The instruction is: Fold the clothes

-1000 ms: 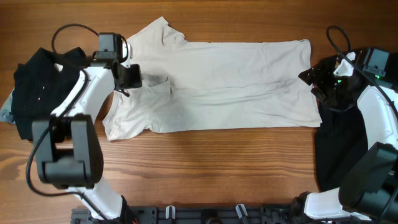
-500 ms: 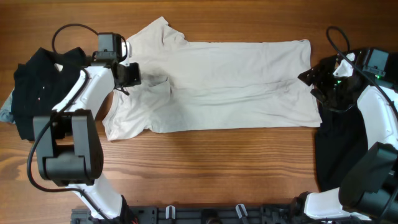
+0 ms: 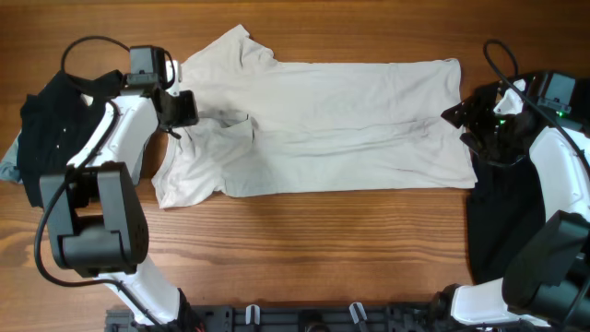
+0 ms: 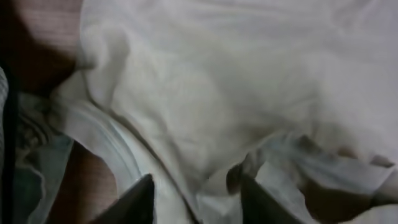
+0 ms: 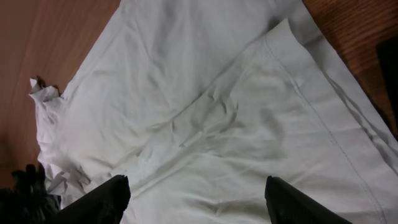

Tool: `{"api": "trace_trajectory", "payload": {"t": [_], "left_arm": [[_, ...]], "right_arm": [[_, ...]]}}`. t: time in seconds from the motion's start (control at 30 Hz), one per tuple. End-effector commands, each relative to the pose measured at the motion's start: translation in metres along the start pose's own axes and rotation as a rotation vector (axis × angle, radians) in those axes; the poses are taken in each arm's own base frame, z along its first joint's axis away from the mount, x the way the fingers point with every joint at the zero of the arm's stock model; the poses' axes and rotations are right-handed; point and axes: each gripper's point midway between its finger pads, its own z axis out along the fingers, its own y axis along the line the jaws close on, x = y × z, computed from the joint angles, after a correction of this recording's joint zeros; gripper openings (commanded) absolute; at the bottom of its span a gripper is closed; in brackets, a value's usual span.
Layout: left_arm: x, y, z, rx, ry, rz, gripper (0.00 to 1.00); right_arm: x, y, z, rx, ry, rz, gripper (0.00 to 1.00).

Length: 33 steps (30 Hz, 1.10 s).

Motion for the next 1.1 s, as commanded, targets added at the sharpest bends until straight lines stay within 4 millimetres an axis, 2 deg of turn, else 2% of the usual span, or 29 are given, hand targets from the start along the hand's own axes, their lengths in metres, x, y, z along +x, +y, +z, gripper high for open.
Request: {"api": "trace_trajectory", "payload": {"t": [0.0,0.1,0.17,0.2,0.23,0.27,0.4,0.57,0.77,0.8,0.83,0.87,0.97,1.0,1.07], "left_arm": [[0.012,-0.013,0.003,0.084,0.027,0.046,0.50],[0.019,-0.019,0.014,0.128,0.033,0.045,0.49],[0.023,-0.018,0.021,0.127,0.045,0.043,0.41],[0.024,-0.018,0.024,0.126,0.050,0.042,0.33],[0.024,-0.017,0.026,0.125,0.051,0.042,0.13],[0.023,-0.018,0.026,0.126,0.047,0.043,0.04],[0.011,-0.012,0.015,0.088,0.006,0.046,0.04],[-0.023,-0.003,-0.007,0.013,-0.113,0.052,0.04],[-0.036,-0.004,-0.008,0.019,-0.166,0.031,0.04],[-0.037,-0.004,-0.008,0.019,-0.168,0.031,0.10],[-0.036,-0.004,-0.008,0.018,-0.164,0.031,0.45],[-0.032,-0.003,-0.008,0.017,-0.147,0.030,0.59],[-0.021,-0.002,-0.018,0.010,-0.099,0.026,0.61],[-0.017,-0.002,-0.027,0.008,-0.075,0.024,0.61],[0.005,-0.002,-0.052,0.000,0.014,-0.001,0.55]], "right_arm": [[-0.007,0.002,-0.005,0.003,-0.025,-0.026,0.75],[-0.006,0.002,-0.005,0.002,-0.025,-0.024,0.75],[-0.005,0.002,-0.005,0.004,-0.021,-0.021,0.76],[-0.005,0.002,-0.005,0.005,-0.019,-0.020,0.76],[-0.004,0.002,-0.005,0.005,-0.017,-0.019,0.75],[-0.004,0.001,-0.005,0.006,-0.016,-0.018,0.75],[-0.004,0.001,-0.005,0.006,-0.016,-0.019,0.76],[-0.005,0.001,-0.005,0.006,-0.017,-0.021,0.76],[-0.005,0.002,-0.005,0.005,-0.021,-0.024,0.76],[-0.005,0.002,-0.005,0.005,-0.021,-0.023,0.76],[-0.005,0.002,-0.005,0.005,-0.020,-0.023,0.76],[-0.005,0.002,-0.005,0.005,-0.020,-0.024,0.76],[-0.006,-0.001,-0.005,0.022,-0.026,-0.023,0.77],[-0.007,-0.006,-0.005,0.048,-0.031,-0.021,0.77],[-0.004,-0.017,-0.006,0.111,-0.025,-0.007,0.78]]}}
